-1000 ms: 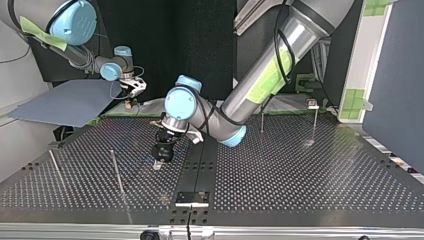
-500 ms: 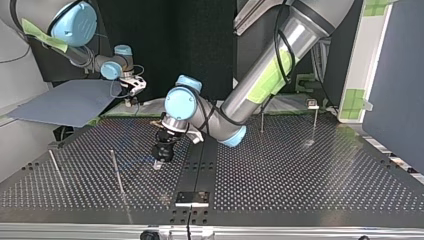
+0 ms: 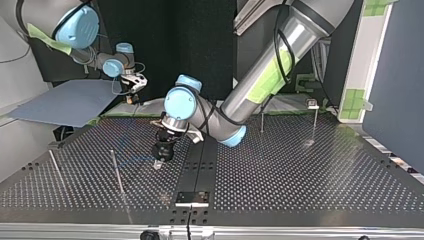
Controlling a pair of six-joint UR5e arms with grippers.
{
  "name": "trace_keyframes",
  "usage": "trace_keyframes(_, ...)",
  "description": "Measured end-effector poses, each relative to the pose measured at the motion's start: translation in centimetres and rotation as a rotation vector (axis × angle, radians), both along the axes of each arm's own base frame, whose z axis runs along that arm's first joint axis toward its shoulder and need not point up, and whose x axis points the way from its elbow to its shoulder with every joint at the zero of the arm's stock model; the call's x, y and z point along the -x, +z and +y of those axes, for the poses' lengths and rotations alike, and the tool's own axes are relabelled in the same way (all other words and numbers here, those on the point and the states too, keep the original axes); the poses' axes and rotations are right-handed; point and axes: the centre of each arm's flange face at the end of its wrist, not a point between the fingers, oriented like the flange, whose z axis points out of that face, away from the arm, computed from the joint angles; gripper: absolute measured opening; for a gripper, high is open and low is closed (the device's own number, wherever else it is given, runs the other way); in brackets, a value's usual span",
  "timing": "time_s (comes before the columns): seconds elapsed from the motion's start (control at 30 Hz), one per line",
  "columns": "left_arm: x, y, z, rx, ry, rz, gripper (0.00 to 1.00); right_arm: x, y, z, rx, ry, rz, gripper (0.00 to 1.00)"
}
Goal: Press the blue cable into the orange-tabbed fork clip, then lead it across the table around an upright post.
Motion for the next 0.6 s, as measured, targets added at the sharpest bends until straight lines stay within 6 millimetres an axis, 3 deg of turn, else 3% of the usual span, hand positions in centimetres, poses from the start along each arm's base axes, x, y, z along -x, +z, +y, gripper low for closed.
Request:
trace_keyframes(0.17,0.01,0.00,-0.01,0.000,-0.001,0.000,0.00,0.19,-0.46,0.05,-0.004,-0.003,-0.001,0.00)
trace_keyframes(0.23,0.02,-0.01,-0.02,0.000,-0.001,0.000,0.05,0.23,-0.52,0.06,-0.005,-0.003,-0.001,0.00)
trace_keyframes(0.27,0.03,0.01,-0.04,0.000,-0.002,-0.001,0.13,0.24,-0.55,0.07,-0.005,-0.003,-0.001,0.00)
trace_keyframes(0.3,0.04,0.02,-0.07,0.000,-0.003,-0.002,0.27,0.25,-0.58,0.07,-0.006,-0.003,-0.001,0.00)
trace_keyframes(0.33,0.05,0.05,-0.12,-0.001,-0.004,-0.005,0.27,0.26,-0.60,0.08,-0.006,-0.004,0.000,0.00)
trace_keyframes(0.37,0.05,0.07,-0.15,-0.003,-0.005,-0.008,0.38,0.26,-0.61,0.08,-0.006,-0.004,0.000,0.00)
trace_keyframes(0.4,0.06,0.08,-0.17,-0.006,-0.005,-0.011,0.57,0.27,-0.62,0.07,-0.006,-0.004,0.000,0.00)
trace_keyframes(0.43,0.06,0.10,-0.19,-0.009,-0.005,-0.014,0.57,0.27,-0.62,0.07,-0.006,-0.004,0.000,0.00)
trace_keyframes(0.47,0.05,0.10,-0.19,-0.011,-0.005,-0.016,0.64,0.27,-0.63,0.08,-0.006,-0.004,0.000,0.00)
trace_keyframes(0.5,0.06,0.10,-0.19,-0.012,-0.004,-0.016,0.87,0.28,-0.63,0.07,-0.006,-0.004,0.000,0.00)
trace_keyframes(0.53,0.06,0.11,-0.19,-0.014,-0.004,-0.017,0.87,0.27,-0.63,0.07,-0.006,-0.004,0.000,0.00)
trace_keyframes(0.57,0.07,0.11,-0.18,-0.015,-0.003,-0.017,1.00,0.28,-0.64,0.07,-0.006,-0.004,0.000,0.00)
trace_keyframes(0.6,0.07,0.09,-0.18,-0.017,-0.002,-0.016,1.00,0.27,-0.64,0.07,-0.006,-0.004,0.000,0.00)
